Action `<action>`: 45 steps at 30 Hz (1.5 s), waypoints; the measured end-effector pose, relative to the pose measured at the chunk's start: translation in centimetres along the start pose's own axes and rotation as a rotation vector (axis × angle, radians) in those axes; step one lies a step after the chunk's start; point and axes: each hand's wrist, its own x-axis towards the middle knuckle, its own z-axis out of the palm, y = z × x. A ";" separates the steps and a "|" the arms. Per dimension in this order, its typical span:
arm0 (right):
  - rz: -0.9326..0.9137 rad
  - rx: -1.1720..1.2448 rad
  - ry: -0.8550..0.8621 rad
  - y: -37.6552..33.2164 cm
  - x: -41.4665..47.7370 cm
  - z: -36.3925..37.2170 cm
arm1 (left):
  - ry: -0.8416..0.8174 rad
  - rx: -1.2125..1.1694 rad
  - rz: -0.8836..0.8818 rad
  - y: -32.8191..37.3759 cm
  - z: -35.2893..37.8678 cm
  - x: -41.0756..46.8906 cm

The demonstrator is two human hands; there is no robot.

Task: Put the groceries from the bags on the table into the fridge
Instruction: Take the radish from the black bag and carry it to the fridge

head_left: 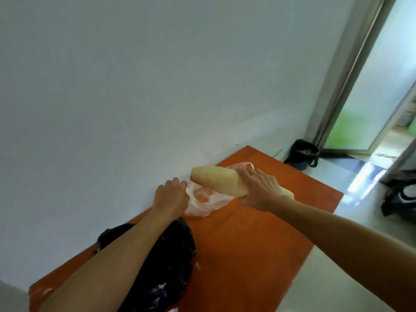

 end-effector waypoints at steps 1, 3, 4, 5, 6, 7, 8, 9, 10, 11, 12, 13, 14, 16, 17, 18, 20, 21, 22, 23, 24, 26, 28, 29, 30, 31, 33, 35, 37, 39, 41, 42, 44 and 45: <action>0.046 -0.015 0.010 2.3 -2.0 -0.9 | 0.015 0.012 0.051 3.1 -0.3 0.4; 0.153 -0.045 -0.001 6.8 -6.3 -2.4 | 0.037 0.004 0.117 9.3 -0.6 1.0; 0.206 -0.059 -0.014 9.1 -8.7 -3.2 | 0.046 -0.022 0.137 12.6 -0.7 1.0; 0.257 -0.073 -0.023 11.5 -11.0 -4.0 | 0.050 -0.049 0.166 16.0 -0.8 0.9; 0.304 -0.090 -0.029 13.7 -13.6 -4.9 | 0.059 -0.061 0.212 19.4 -0.8 0.7; 0.348 -0.110 -0.042 15.8 -16.2 -5.7 | 0.068 -0.060 0.267 22.8 -0.9 0.4; 0.393 -0.133 -0.047 17.9 -18.9 -6.6 | 0.070 -0.050 0.323 26.4 -1.1 0.1; 0.434 -0.158 -0.047 20.1 -21.4 -7.4 | 0.070 -0.049 0.375 29.9 -1.4 -0.2; 0.474 -0.180 -0.043 22.3 -24.0 -8.3 | 0.067 -0.062 0.433 33.2 -1.7 -0.3; 0.520 -0.195 -0.042 24.3 -26.4 -9.2 | 0.056 -0.086 0.483 36.5 -2.2 -0.6; 0.568 -0.205 -0.040 26.1 -28.6 -9.9 | 0.054 -0.102 0.531 39.5 -2.5 -0.7; 0.630 -0.213 -0.034 28.5 -31.4 -10.8 | 0.065 -0.106 0.597 43.5 -2.8 -0.7; 0.664 -0.218 -0.026 29.9 -33.1 -11.4 | 0.062 -0.110 0.634 45.9 -3.1 -0.6; 0.746 -0.227 -0.018 32.6 -36.2 -12.4 | 0.063 -0.113 0.698 50.5 -3.7 -0.3; 0.798 -0.222 -0.013 34.3 -38.0 -12.8 | 0.071 -0.108 0.749 53.5 -3.8 -0.1; 0.845 -0.220 -0.004 35.9 -39.6 -13.0 | 0.072 -0.104 0.793 56.3 -4.0 0.2; 0.934 -0.220 0.009 39.3 -42.7 -13.4 | 0.087 -0.096 0.873 62.1 -4.3 0.8; 0.966 -0.224 0.013 41.2 -44.1 -13.7 | 0.093 -0.097 0.908 65.0 -4.5 1.1; 0.995 -0.235 0.018 43.1 -45.3 -14.0 | 0.098 -0.101 0.940 68.0 -4.5 1.6; 1.022 -0.251 0.021 45.1 -46.4 -14.4 | 0.110 -0.108 0.976 71.2 -4.6 2.3; 1.047 -0.263 0.020 47.2 -47.3 -14.9 | 0.112 -0.114 1.011 74.1 -4.8 3.0; 1.114 -0.295 0.031 52.2 -49.3 -15.8 | 0.133 -0.146 1.084 80.8 -5.0 4.8; 1.167 -0.317 0.021 55.0 -50.5 -17.1 | 0.131 -0.148 1.130 84.7 -5.5 5.7; 1.208 -0.320 0.025 57.0 -51.4 -17.8 | 0.135 -0.163 1.167 87.5 -5.7 6.4; 1.248 -0.328 0.043 59.1 -52.2 -18.4 | 0.151 -0.176 1.208 90.5 -5.9 7.3; 1.285 -0.333 0.057 61.1 -53.1 -19.1 | 0.166 -0.190 1.249 93.4 -6.3 8.0; 1.359 -0.332 0.083 64.5 -55.0 -20.7 | 0.168 -0.210 1.305 98.9 -7.5 8.8; 1.411 -0.336 0.102 67.8 -57.3 -21.6 | 0.167 -0.200 1.363 103.7 -8.4 8.9; 1.460 -0.347 0.096 71.2 -59.6 -22.1 | 0.170 -0.193 1.405 108.5 -8.9 8.7; 1.501 -0.359 0.092 75.0 -62.0 -22.6 | 0.166 -0.184 1.440 113.3 -8.9 8.7; 1.520 -0.381 0.097 79.0 -64.5 -23.2 | 0.165 -0.179 1.456 118.3 -8.8 8.7; 1.518 -0.390 0.101 81.2 -65.7 -23.4 | 0.171 -0.177 1.460 121.0 -8.8 8.7; 1.505 -0.402 0.104 85.8 -68.1 -24.1 | 0.187 -0.179 1.459 126.2 -9.0 8.8; 1.504 -0.396 0.103 88.3 -69.3 -24.5 | 0.186 -0.180 1.448 128.7 -9.2 8.8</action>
